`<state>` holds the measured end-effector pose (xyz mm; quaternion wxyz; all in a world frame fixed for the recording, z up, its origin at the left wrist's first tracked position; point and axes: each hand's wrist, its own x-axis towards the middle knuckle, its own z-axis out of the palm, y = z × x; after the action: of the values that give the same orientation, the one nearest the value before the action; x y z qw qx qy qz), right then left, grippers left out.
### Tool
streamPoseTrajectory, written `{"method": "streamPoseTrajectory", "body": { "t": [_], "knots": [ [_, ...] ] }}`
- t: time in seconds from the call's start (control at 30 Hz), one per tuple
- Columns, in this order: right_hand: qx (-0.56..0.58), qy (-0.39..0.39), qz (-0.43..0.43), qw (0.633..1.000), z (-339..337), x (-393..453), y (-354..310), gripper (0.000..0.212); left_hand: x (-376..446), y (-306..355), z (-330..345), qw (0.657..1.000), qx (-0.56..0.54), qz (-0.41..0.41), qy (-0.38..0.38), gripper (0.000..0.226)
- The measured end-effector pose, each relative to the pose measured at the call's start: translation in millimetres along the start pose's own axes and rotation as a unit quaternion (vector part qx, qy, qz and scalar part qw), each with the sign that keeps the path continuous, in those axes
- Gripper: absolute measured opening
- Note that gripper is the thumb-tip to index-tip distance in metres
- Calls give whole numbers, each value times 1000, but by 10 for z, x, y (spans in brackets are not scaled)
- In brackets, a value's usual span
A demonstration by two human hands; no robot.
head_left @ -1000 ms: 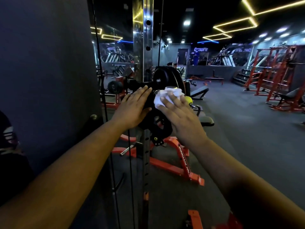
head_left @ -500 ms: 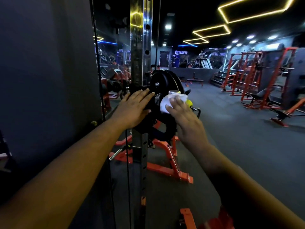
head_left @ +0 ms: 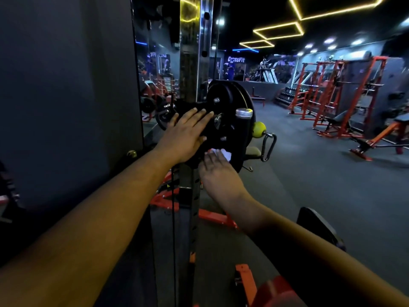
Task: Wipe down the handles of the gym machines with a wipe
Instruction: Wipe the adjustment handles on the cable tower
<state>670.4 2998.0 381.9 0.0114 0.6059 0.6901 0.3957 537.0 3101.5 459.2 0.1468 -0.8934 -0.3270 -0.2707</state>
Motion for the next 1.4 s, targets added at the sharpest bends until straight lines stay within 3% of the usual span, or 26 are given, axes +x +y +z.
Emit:
{"method": "streamPoseTrajectory", "body": {
  "t": [0.1,0.23,0.3,0.37,0.5,0.73,0.9,1.0,1.07,1.2,1.27,1.4],
  "knots": [
    [-8,-84,-6,996,45,130,-167,56,-8,-16,18,1000,-6,-7,-3,72],
    [-103,-37,-73,991,-40,-65,35,59,-18,3,20,1000,-9,-3,-5,72],
    [-111,-53,-132,984,-152,-265,207,62,-11,17,16,1000,-6,-6,0,72],
    [-128,-45,-160,978,-300,-419,326,51,-14,29,17,1000,-6,-10,2,73],
    [-90,-22,-124,988,-366,-256,281,42,-21,65,6,1000,-13,-16,1,72],
    [-50,-93,-65,992,-103,34,33,42,-40,71,-12,1000,-23,-18,-5,72],
    [-37,3,-211,977,-190,-282,489,46,-17,67,-38,1000,-10,-14,-4,72],
    [46,91,-257,961,-292,-482,839,41,-20,90,-60,1000,-14,-20,-18,73],
    [141,161,-232,949,-336,-611,1000,36,4,111,-77,999,-22,-30,-37,74],
    [211,351,-71,910,-540,-565,1078,34,61,165,-69,999,-16,-46,-17,71],
    [186,351,-42,917,-534,-417,1057,37,66,181,-54,999,-7,-40,9,70],
    [166,272,-47,947,70,-390,880,47,85,175,-35,1000,19,-12,18,72]
  ]
}}
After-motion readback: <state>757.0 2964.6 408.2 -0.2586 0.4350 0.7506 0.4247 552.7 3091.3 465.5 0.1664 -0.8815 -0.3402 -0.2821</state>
